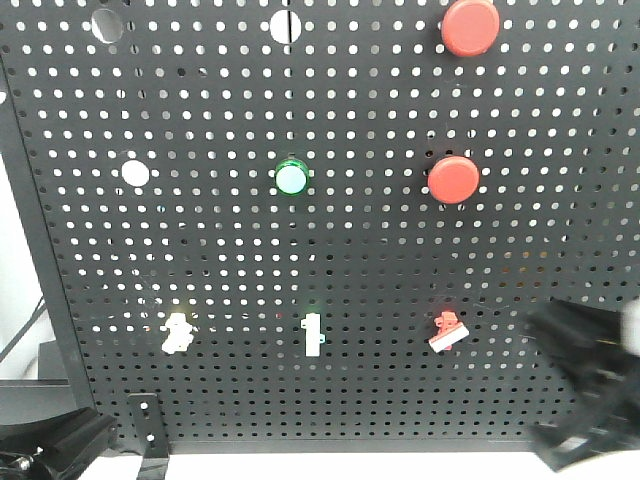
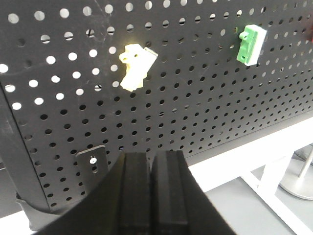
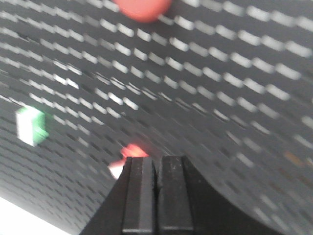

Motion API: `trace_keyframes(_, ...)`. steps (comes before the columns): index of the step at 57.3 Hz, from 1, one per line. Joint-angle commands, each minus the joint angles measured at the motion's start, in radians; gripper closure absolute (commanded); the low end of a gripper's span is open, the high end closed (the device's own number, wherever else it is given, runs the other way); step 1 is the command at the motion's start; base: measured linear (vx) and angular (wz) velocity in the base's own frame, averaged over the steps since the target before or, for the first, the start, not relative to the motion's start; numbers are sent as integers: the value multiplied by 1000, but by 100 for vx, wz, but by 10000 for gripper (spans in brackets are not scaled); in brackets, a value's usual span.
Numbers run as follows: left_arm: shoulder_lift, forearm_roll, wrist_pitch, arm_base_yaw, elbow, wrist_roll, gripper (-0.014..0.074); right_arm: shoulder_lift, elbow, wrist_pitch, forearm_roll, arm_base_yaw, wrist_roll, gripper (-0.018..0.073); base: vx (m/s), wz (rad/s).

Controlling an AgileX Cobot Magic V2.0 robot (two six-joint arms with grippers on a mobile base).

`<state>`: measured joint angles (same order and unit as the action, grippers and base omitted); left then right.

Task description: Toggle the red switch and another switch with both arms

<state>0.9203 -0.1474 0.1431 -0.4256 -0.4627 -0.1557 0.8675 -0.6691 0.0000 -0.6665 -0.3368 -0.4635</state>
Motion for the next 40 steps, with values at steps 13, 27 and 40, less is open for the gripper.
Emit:
trace_keyframes(13,-12,12,86,-6,-31,-10,594,-22,-30,43,2,1,11,566,0,0)
trace_keyframes(27,-31,12,83,-6,-8,-6,594,-22,-30,43,2,1,11,566,0,0)
trace_keyframes(40,-276,12,77,130,165,76,594,-22,-30,42,2,1,11,566,0,0)
